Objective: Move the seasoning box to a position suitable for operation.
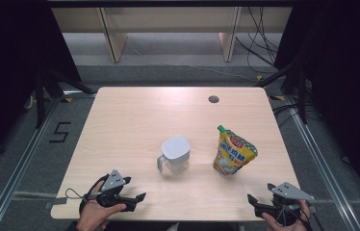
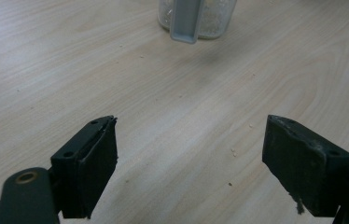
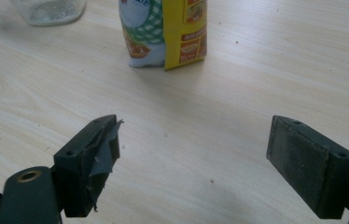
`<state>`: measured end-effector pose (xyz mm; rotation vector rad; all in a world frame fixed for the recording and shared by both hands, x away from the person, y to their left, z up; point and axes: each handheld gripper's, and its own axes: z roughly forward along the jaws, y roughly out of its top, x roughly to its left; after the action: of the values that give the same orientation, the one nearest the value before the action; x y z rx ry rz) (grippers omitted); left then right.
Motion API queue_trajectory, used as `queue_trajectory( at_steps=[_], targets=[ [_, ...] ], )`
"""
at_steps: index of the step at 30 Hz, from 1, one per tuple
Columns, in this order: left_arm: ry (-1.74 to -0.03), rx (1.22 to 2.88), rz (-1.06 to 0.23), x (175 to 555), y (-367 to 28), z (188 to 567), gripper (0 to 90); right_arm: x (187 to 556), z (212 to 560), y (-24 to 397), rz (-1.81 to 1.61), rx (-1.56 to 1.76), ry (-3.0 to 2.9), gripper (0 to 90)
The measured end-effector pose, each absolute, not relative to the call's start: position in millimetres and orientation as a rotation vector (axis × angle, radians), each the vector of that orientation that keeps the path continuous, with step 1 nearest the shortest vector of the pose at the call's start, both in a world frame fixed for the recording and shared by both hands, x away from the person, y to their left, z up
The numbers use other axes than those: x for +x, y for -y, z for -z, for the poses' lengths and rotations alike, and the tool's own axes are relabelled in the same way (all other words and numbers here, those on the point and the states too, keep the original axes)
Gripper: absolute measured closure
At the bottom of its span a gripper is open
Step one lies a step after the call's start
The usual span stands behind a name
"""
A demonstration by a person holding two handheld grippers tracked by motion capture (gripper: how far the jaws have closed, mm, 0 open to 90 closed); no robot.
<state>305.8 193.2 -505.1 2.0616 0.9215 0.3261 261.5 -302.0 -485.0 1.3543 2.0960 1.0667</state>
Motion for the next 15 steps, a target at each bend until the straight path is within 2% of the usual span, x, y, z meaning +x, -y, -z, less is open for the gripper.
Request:
queue_trajectory(
  at_steps=[15],
  targets=[
    [-0.916,2.054,-0.346,305.9,-192.3,506.1,16.7,259.5,484.5,299.6,-1.065,1.391,-2.087,19.8]
  ],
)
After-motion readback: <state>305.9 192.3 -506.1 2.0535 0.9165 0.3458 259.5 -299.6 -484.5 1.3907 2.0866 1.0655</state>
